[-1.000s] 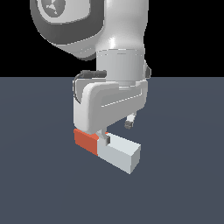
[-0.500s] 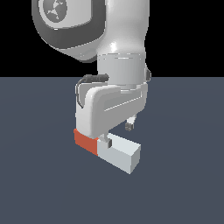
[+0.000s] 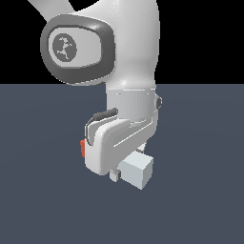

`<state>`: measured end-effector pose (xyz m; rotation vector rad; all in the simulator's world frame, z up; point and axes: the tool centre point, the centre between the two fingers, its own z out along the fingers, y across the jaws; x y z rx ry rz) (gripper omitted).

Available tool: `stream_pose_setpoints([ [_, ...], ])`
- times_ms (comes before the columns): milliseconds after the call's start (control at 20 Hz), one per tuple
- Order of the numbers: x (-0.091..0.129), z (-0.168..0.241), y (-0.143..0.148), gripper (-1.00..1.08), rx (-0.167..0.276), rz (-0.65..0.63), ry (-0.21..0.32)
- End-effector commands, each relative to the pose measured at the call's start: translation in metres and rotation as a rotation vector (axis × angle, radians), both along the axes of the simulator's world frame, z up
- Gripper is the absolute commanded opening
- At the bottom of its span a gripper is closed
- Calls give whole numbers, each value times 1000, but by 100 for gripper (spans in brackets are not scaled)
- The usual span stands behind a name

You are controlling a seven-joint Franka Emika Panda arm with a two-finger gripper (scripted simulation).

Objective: Insert the peg into the horizontal hole in a box.

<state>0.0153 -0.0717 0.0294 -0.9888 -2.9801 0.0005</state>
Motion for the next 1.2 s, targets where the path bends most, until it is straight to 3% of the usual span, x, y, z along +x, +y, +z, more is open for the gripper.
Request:
stream_pose_setpoints([
  [0, 1, -5, 0, 100, 0, 0, -2],
  [100, 2, -6, 0, 100, 0, 0, -2],
  [150, 2, -6, 0, -100, 0, 0, -2],
  [1150, -4, 0, 10, -100, 0, -59, -1],
])
